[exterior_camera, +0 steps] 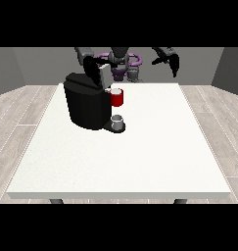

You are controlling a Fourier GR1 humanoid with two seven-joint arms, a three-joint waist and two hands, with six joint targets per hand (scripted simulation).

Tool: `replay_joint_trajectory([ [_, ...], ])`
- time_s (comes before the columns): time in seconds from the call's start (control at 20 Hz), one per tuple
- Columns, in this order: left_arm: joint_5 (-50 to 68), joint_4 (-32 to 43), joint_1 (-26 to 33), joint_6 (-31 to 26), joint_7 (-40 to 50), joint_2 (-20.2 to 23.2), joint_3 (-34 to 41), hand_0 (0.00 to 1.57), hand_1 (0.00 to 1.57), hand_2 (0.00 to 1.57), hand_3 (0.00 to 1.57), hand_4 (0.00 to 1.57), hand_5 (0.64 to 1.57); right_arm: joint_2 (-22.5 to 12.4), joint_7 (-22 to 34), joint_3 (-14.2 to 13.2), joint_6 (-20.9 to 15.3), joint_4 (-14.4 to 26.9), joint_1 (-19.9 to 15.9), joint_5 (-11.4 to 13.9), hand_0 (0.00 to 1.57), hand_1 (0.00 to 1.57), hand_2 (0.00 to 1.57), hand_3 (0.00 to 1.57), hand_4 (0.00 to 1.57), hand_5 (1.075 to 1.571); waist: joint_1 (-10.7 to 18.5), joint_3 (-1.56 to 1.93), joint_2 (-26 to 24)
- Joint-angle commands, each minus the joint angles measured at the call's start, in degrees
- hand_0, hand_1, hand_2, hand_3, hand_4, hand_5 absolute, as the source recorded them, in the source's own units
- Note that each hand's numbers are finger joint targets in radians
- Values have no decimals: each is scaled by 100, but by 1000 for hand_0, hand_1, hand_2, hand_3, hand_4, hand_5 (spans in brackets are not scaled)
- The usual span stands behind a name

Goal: Insert the coffee pod into the coffee machine and close the lid

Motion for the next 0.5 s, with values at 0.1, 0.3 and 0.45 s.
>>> replay_joint_trajectory([
  [0.1,-168,274,101,117,-248,10,-45,0,0,0,0,360,1571,225,272,341,48,-204,-607,151,0,0,0,0,107,1571,48,-21,42],
  [0.3,-86,27,-79,-1,91,-12,-169,0,0,0,0,380,1571,276,161,437,-45,-137,-518,306,0,0,0,0,0,1571,258,-18,51],
  [0.45,21,276,-354,50,-7,98,78,0,0,0,0,362,1571,436,155,669,-133,-424,-604,464,0,0,0,0,0,1571,180,-21,247],
])
